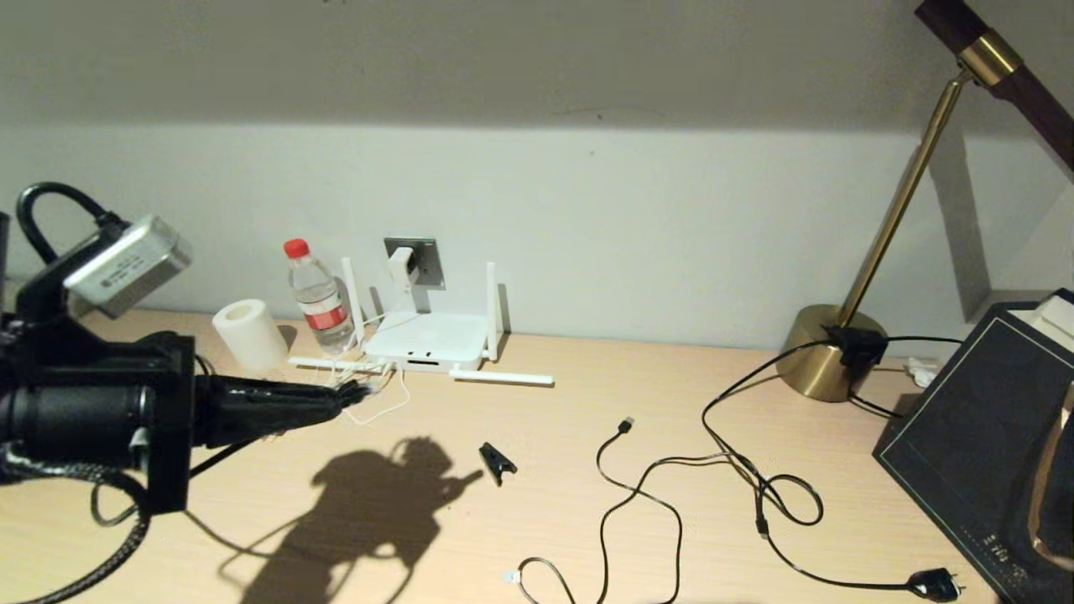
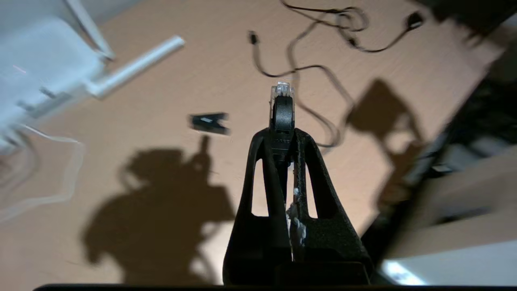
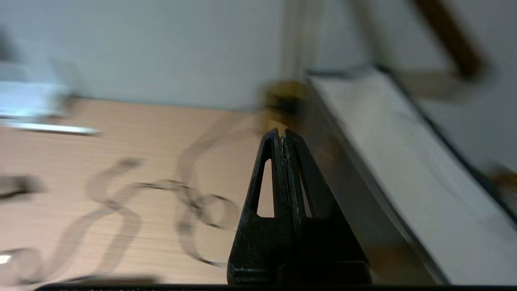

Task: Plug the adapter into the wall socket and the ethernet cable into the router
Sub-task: Align cable and router interface

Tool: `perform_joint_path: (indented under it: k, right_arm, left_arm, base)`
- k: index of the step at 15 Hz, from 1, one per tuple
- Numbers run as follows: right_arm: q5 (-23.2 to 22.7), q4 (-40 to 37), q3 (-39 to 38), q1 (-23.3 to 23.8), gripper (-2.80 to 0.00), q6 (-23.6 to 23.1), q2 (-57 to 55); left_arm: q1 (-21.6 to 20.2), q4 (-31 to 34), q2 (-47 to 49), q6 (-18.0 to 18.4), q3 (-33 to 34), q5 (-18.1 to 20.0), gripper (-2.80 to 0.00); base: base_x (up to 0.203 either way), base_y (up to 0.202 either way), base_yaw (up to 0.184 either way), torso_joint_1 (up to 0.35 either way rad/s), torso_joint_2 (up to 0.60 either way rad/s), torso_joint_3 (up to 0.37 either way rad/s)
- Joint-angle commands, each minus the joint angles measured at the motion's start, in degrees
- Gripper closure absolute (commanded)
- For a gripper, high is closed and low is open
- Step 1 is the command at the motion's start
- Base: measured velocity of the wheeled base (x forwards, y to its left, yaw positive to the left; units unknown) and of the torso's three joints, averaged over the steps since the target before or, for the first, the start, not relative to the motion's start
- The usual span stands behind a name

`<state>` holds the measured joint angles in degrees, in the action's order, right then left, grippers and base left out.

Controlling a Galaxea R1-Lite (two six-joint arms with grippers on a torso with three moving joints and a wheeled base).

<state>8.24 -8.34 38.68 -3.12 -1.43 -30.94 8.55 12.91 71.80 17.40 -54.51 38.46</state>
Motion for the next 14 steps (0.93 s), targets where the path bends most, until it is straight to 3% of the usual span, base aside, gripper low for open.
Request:
perform_joint_path:
  k: [1,4,10,12,14]
  right_arm:
    - [-1.63,-0.41,-8.05,7.52,0.0,-1.85,11.36]
    - [-4.98,3.69,-18.95,8.21,0.0,-2.63,14.6]
    - [-7.48,17.05,-40.53,8.31,0.0,-2.9,14.76]
    - [-8.62,13.0,-40.79,8.31,0.0,-1.41,14.77]
    - [-9.02,13.18,-40.79,8.31,0.0,-1.63,14.77]
  left_arm:
    - [0.15,5.72,-1.69,-7.5,-2.1,1.4,0.0]
    - [0.24,6.12,-2.86,-20.26,-1.48,2.72,0.0]
    - [0.62,2.02,-8.96,-21.56,5.52,2.67,0.0]
    - [1.66,1.69,-9.45,-23.95,6.72,2.44,0.0]
    - [1.41,1.45,-8.59,-28.07,7.33,-1.44,0.0]
  base:
    - [0.0,0.0,0.0,0.0,0.0,0.0]
    - [0.0,0.0,0.0,0.0,0.0,0.0]
    - [0.0,0.0,0.0,0.0,0.0,0.0]
    - [0.0,0.0,0.0,0.0,0.0,0.0]
    - [0.0,0.0,0.0,0.0,0.0,0.0]
